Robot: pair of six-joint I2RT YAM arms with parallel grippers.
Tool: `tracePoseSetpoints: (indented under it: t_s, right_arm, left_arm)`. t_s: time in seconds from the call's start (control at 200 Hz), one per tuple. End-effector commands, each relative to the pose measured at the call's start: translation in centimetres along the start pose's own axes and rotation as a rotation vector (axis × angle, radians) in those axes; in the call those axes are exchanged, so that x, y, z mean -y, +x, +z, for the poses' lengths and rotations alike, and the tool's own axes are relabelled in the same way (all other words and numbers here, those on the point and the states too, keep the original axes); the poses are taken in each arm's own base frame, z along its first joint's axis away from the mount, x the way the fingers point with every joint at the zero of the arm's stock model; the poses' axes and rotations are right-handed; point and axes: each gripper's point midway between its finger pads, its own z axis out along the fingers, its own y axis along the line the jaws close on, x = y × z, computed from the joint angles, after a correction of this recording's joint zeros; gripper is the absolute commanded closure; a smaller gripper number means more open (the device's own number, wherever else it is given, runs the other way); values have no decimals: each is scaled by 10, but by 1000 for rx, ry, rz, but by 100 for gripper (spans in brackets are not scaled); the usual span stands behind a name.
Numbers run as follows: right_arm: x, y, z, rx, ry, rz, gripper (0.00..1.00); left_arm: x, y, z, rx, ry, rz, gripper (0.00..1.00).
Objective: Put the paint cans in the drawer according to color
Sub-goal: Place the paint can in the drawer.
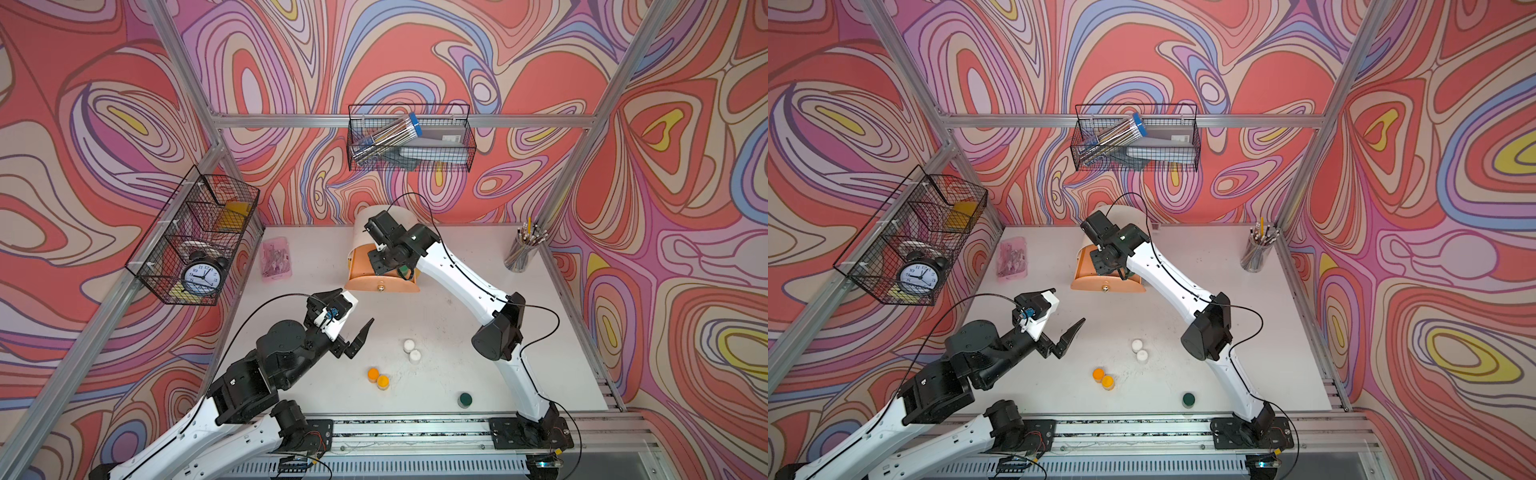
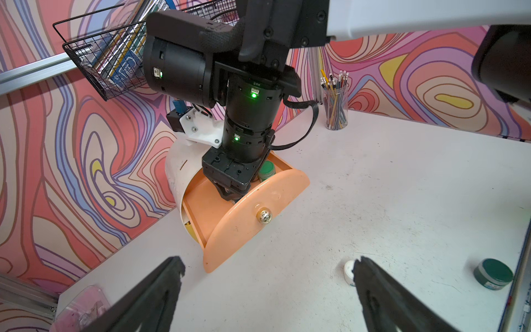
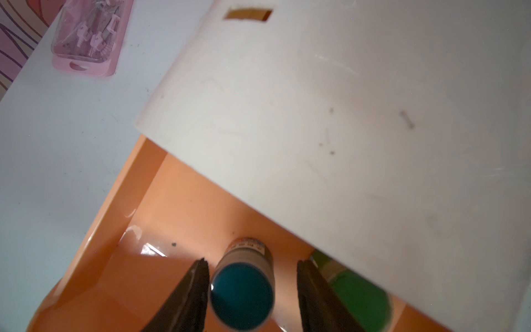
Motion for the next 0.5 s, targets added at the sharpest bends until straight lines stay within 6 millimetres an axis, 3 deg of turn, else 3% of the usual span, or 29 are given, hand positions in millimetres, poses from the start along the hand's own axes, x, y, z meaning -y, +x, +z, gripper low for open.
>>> tracePoseSetpoints:
  t_s: [0.0, 0.195, 0.325, 0.451, 0.481, 0.496]
  right_arm:
    - [-1, -24, -48, 105, -51, 24, 47]
    - [1, -40, -103, 216, -110, 62, 44]
    - [13, -35, -134, 261, -95, 73, 39]
    - [42, -9, -167, 290, -16, 79, 23]
    - [53, 0, -176, 299, 18, 83, 15]
    - [59, 7, -179, 296, 38, 84, 7]
  left_arm:
    - [0, -2, 3, 9, 1, -7, 1]
    - [6, -2, 9, -16, 29, -24, 1]
    - [17, -5, 19, -60, 87, -88, 1]
    - [51, -8, 35, -104, 250, -138, 1]
    - [61, -8, 39, -117, 288, -141, 2]
    - [67, -9, 41, -123, 305, -141, 1]
